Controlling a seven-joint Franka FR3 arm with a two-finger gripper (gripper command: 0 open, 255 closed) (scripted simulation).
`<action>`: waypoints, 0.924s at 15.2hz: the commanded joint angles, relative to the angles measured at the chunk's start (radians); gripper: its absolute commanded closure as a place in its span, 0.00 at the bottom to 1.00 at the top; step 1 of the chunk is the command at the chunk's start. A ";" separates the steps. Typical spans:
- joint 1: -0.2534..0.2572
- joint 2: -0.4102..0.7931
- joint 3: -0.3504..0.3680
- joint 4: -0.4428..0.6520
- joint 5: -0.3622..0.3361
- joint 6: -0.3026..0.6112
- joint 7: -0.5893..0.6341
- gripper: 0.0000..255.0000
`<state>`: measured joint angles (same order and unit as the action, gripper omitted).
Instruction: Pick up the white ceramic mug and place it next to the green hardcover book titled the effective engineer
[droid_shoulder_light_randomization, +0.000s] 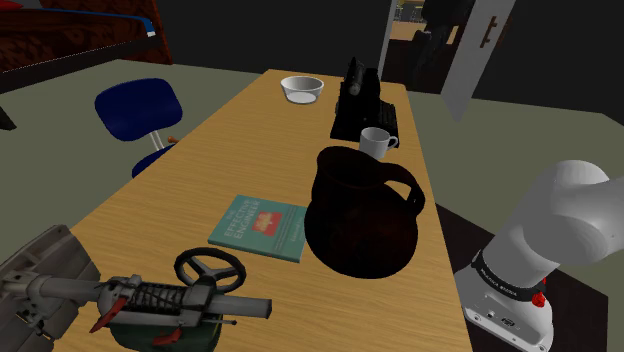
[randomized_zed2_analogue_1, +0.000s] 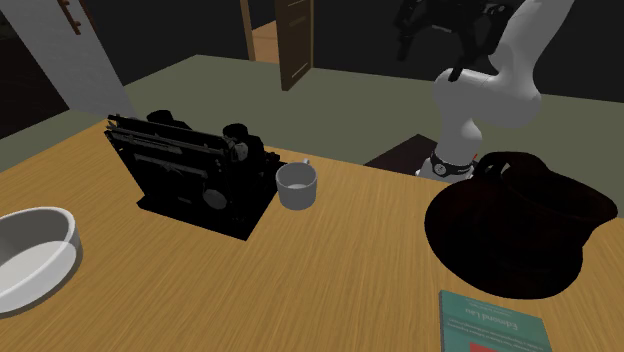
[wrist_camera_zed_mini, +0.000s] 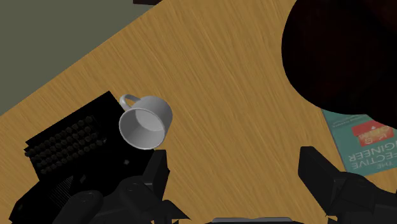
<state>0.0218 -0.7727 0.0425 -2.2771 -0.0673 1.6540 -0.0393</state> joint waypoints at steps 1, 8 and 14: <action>0.000 0.000 0.000 0.000 0.000 0.000 0.000 0.00; -0.025 0.110 -0.067 -0.116 -0.030 0.220 -0.049 0.00; -0.045 0.256 -0.124 -0.165 -0.047 0.410 -0.091 0.00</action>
<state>-0.0208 -0.5497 -0.0728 -2.4346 -0.1121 2.0224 -0.1250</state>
